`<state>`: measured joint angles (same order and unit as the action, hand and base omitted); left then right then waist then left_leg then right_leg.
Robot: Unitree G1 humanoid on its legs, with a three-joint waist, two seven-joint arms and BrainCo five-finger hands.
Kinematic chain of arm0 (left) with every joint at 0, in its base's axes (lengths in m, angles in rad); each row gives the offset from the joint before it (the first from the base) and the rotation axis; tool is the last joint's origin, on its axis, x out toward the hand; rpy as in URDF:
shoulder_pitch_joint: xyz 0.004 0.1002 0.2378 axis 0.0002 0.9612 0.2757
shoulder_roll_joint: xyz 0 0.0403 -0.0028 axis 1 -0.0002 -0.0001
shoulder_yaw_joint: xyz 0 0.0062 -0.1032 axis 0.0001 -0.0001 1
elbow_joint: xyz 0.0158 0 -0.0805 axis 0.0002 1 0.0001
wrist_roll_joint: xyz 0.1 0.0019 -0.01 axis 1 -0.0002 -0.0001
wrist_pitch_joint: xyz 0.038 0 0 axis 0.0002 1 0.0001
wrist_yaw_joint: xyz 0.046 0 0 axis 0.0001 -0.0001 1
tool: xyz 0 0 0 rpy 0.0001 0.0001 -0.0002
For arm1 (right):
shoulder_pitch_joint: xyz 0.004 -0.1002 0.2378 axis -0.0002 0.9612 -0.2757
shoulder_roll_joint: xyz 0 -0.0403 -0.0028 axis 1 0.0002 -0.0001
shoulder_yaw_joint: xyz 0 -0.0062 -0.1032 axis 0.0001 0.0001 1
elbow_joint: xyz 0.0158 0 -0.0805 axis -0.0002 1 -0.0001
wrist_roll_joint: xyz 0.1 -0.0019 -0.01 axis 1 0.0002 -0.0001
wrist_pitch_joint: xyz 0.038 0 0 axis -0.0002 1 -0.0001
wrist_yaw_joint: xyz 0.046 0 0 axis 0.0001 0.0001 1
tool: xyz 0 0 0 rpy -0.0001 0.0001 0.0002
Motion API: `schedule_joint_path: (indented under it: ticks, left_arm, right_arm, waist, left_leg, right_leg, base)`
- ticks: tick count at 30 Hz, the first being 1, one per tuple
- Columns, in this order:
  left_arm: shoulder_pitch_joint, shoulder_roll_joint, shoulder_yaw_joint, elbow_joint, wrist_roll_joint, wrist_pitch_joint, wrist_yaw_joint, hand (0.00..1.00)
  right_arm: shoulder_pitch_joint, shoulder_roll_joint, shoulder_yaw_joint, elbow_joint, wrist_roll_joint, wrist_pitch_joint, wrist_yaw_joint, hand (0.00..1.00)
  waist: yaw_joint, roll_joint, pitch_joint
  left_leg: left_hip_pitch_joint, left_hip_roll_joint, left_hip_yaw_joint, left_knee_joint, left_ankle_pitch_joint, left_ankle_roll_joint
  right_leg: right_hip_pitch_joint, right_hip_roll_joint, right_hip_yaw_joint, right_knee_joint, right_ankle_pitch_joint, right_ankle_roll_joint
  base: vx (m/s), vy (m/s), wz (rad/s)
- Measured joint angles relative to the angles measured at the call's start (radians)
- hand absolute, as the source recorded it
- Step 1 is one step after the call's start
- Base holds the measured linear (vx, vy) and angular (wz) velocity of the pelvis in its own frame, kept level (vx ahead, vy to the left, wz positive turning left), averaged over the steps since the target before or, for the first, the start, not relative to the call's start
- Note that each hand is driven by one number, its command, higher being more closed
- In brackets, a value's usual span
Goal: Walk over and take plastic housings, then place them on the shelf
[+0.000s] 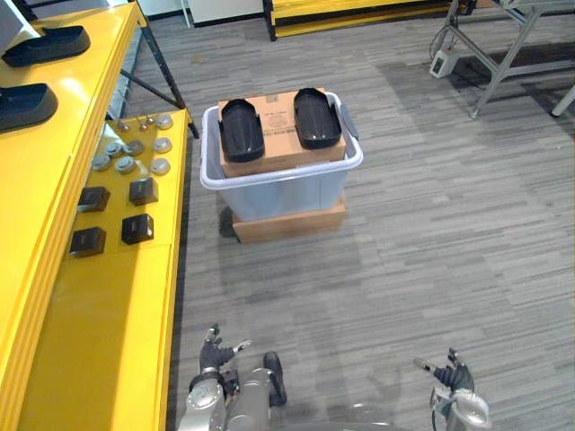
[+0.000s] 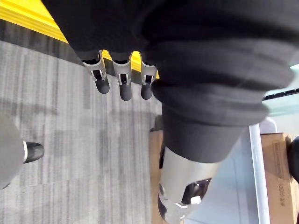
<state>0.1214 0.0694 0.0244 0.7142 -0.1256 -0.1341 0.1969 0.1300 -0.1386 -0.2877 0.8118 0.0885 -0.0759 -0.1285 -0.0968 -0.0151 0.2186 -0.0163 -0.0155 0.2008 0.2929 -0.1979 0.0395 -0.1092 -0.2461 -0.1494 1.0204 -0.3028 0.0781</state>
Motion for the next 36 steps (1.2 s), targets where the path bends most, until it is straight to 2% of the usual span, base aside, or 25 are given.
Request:
schedule_joint_path:
  ticks: [1,2,3,5,6,7,8,10,11,12,13,14,15,16,18,19,20,21,22,23,25,27,32,36]
  left_arm:
    - [-0.003,0.005,-0.007,0.007,0.0,0.0,0.0,0.0]
    - [-0.008,0.003,-0.01,0.008,0.0,-0.001,0.0,0.0]
    - [-0.021,0.008,-0.011,0.015,0.0,-0.002,0.0,0.0]
    - [-0.03,0.014,-0.011,0.025,0.0,-0.006,0.0,0.0]
    - [-0.034,0.03,-0.011,0.028,0.001,-0.006,0.0,0.0]
    - [-0.032,0.035,-0.011,0.033,0.001,-0.007,0.0,0.0]
    - [-0.034,0.012,-0.011,0.059,0.002,-0.004,0.001,0.0]
    - [-0.025,0.0,-0.013,0.075,0.003,-0.004,-0.002,0.0]
    - [-0.025,-0.005,-0.011,0.077,0.003,-0.004,-0.002,0.0]
    - [-0.024,-0.015,-0.008,0.077,0.003,-0.004,-0.002,0.0]
    - [-0.023,-0.031,-0.004,0.076,0.003,-0.005,-0.004,0.0]
    - [-0.018,-0.035,-0.004,0.076,0.003,-0.005,-0.007,0.0]
    - [-0.007,-0.039,0.001,0.073,0.002,-0.005,-0.015,0.0]
    - [0.012,-0.04,0.011,0.073,0.002,-0.004,-0.021,0.0]
    - [0.021,-0.044,0.014,0.073,0.002,-0.003,-0.021,0.0]
    - [0.02,-0.046,0.019,0.071,0.001,-0.003,-0.021,0.0]
    - [0.02,-0.049,0.026,0.071,0.001,-0.002,-0.021,0.0]
    - [0.02,-0.049,0.025,0.071,0.001,-0.002,-0.021,0.0]
    - [0.02,-0.055,0.025,0.071,0.001,-0.003,-0.021,0.0]
    - [0.017,-0.055,0.025,0.073,0.001,-0.003,-0.022,0.0]
    - [0.011,-0.044,0.025,0.065,0.001,-0.005,-0.022,0.0]
    - [0.015,-0.036,0.024,0.066,0.001,-0.004,-0.023,0.0]
    - [0.017,0.009,0.025,0.069,0.002,-0.003,-0.022,0.0]
    - [0.02,0.029,0.025,0.068,0.002,-0.003,-0.023,0.0]
  right_arm:
    - [-0.001,-0.012,0.023,-0.002,-0.001,-0.002,0.001,0.0]
    - [-0.004,-0.014,0.025,-0.002,-0.002,-0.003,0.002,0.0]
    - [-0.008,-0.02,0.03,-0.004,-0.002,-0.005,0.002,0.0]
    - [-0.007,-0.021,0.031,-0.005,-0.001,-0.005,0.002,0.0]
    - [0.0,-0.02,0.031,-0.006,-0.001,-0.005,0.001,0.0]
    - [0.022,-0.021,0.03,-0.005,-0.001,-0.005,0.001,0.0]
    - [0.012,-0.042,0.03,0.004,-0.002,-0.002,0.0,0.0]
    - [0.004,-0.039,0.029,-0.014,-0.002,-0.009,0.001,0.0]
    - [0.008,-0.038,0.028,-0.013,-0.001,-0.008,0.002,0.0]
    - [0.02,-0.035,0.028,-0.013,-0.001,-0.005,0.003,0.0]
    - [0.042,-0.026,0.03,-0.015,0.001,-0.004,0.003,0.0]
    - [0.05,-0.023,0.032,-0.015,0.002,-0.004,0.002,0.0]
    - [0.057,-0.02,0.033,-0.014,0.005,-0.004,0.002,0.0]
    - [0.048,-0.012,0.029,-0.015,0.022,-0.007,0.001,0.0]
    - [0.042,-0.009,0.017,-0.013,0.029,-0.014,0.0,0.0]
    - [0.038,-0.007,0.01,-0.011,0.03,-0.014,0.0,0.0]
    - [0.03,-0.006,0.008,-0.007,0.03,-0.014,0.0,0.0]
    - [0.029,-0.006,0.007,-0.005,0.03,-0.014,0.0,0.0]
    - [0.034,-0.008,-0.01,-0.004,0.029,-0.014,0.0,0.0]
    - [0.031,-0.005,-0.022,0.0,0.029,-0.014,-0.001,0.0]
    - [0.043,0.01,-0.027,-0.002,0.029,-0.011,0.0,0.0]
    - [0.046,0.013,-0.027,-0.003,0.029,-0.011,-0.001,0.0]
    - [0.047,0.013,-0.038,-0.014,0.041,-0.012,-0.002,0.0]
    - [0.056,0.01,-0.109,-0.136,0.059,-0.013,-0.008,0.0]
  waist:
    - [0.0,0.024,0.001]
    - [-0.001,0.037,0.002]
    - [-0.004,0.063,0.003]
    - [-0.006,0.064,0.003]
    - [-0.01,0.044,0.002]
    - [-0.017,0.025,-0.004]
    - [-0.016,0.058,-0.004]
    - [-0.03,0.056,-0.009]
    - [-0.032,0.057,-0.009]
    - [-0.033,0.059,-0.005]
    - [-0.032,0.052,0.003]
    - [-0.028,0.052,0.003]
    - [-0.023,0.056,0.005]
    - [-0.022,0.053,0.004]
    - [-0.015,0.049,0.005]
    - [0.003,0.05,0.004]
    - [0.005,0.05,0.004]
    - [0.003,0.053,0.003]
    - [0.001,0.081,-0.006]
    - [0.002,0.095,-0.002]
    - [0.002,0.06,-0.01]
    - [0.002,0.047,-0.016]
    - [0.003,0.049,-0.02]
    - [0.001,0.052,-0.031]
  left_leg:
    - [0.069,0.019,-0.01,-0.043,0.001,-0.001]
    - [0.092,0.035,-0.013,-0.055,0.002,-0.003]
    - [0.132,0.069,-0.026,-0.071,0.002,-0.003]
    - [0.161,0.088,-0.04,-0.081,0.002,-0.013]
    - [0.192,0.087,-0.038,-0.087,-0.012,-0.068]
    - [0.211,0.082,-0.042,-0.085,-0.038,-0.111]
    - [0.226,0.115,-0.05,-0.085,-0.05,-0.125]
    - [0.22,0.126,-0.066,-0.021,-0.031,-0.153]
    - [0.214,0.135,-0.069,0.026,-0.028,-0.16]
    - [0.18,0.154,-0.083,0.134,-0.016,-0.178]
    - [0.092,0.202,-0.114,0.388,0.066,-0.22]
    - [0.059,0.223,-0.115,0.482,0.063,-0.223]
    - [0.016,0.25,-0.109,0.591,0.05,-0.206]
    - [-0.023,0.258,-0.085,0.632,0.024,-0.172]
    - [-0.055,0.235,-0.048,0.517,-0.014,-0.167]
    - [-0.064,0.204,-0.062,0.382,-0.031,-0.166]
    - [-0.062,0.168,-0.103,0.227,-0.029,-0.168]
    - [-0.059,0.15,-0.127,0.149,-0.017,-0.17]
    - [-0.055,0.141,-0.165,-0.014,0.124,-0.157]
    - [-0.053,0.145,-0.16,-0.025,0.125,-0.128]
    - [-0.008,0.118,-0.138,-0.078,0.127,-0.123]
    - [0.008,0.097,-0.117,-0.117,0.137,-0.108]
    - [0.049,0.075,-0.1,-0.197,0.156,-0.097]
    - [0.067,0.07,-0.096,-0.289,0.197,-0.101]
  right_leg:
    - [-0.039,0.021,-0.044,-0.071,-0.032,-0.027]
    - [-0.06,0.038,-0.062,-0.124,-0.04,-0.04]
    - [-0.119,0.086,-0.071,-0.299,-0.037,-0.043]
    - [-0.164,0.112,-0.033,-0.513,0.027,-0.023]
    - [-0.165,0.118,0.008,-0.684,0.186,-0.022]
    - [-0.153,0.121,0.039,-0.722,0.354,-0.034]
    - [-0.168,0.143,0.04,-0.664,0.326,-0.063]
    - [-0.203,0.135,0.04,-0.51,0.175,-0.09]
    - [-0.194,0.135,0.033,-0.489,0.148,-0.095]
    - [-0.159,0.138,0.017,-0.482,0.112,-0.1]
    - [-0.071,0.148,-0.02,-0.501,0.072,-0.113]
    - [-0.035,0.158,-0.026,-0.517,0.062,-0.119]
    - [0.013,0.176,-0.034,-0.554,0.059,-0.125]
    - [0.073,0.184,-0.037,-0.603,0.062,-0.13]
    - [0.126,0.184,-0.022,-0.661,0.074,-0.129]
    - [0.14,0.184,0.003,-0.678,0.076,-0.126]
    - [0.151,0.184,0.018,-0.689,0.079,-0.122]
    - [0.159,0.187,0.021,-0.696,0.08,-0.119]
    - [0.171,0.214,0.036,-0.709,0.076,-0.097]
    - [0.182,0.223,0.047,-0.715,0.069,-0.088]
    - [0.194,0.195,0.072,-0.731,0.063,-0.07]
    - [0.195,0.174,0.084,-0.749,0.064,-0.059]
    - [0.21,0.158,0.101,-0.801,0.073,-0.044]
    - [0.188,0.158,0.108,-0.816,0.074,-0.043]
  base:
    - [0.43,0.008,0.16]
    - [0.5,-0.065,0.28]
    - [0.47,-0.116,0.34]
    - [0.53,-0.163,0.46]
    - [0.5,-0.206,0.59]
    - [0.51,-0.215,0.45]
    - [0.48,-0.218,0.17]
    - [0.46,-0.267,0.12]
    - [0.4,-0.279,0.29]
    - [0.38,-0.277,0.5]
    - [0.34,-0.269,0.49]
    - [0.33,-0.254,0.35]
    - [0.29,-0.205,-0.1]
    - [0.28,-0.149,-0.19]
    - [0.31,-0.082,-0.29]
    - [0.34,0.025,-0.55]
    - [0.28,0.039,-0.53]
    - [0.29,0.099,-0.43]
    - [0.22,0.106,-0.29]
    - [0.31,0.15,-0.24]
    - [0.21,0.116,-0.17]
    - [0.14,0.108,-0.17]
    - [0.07,0.047,-0.07]
    - [0.01,-0.015,-0.07]
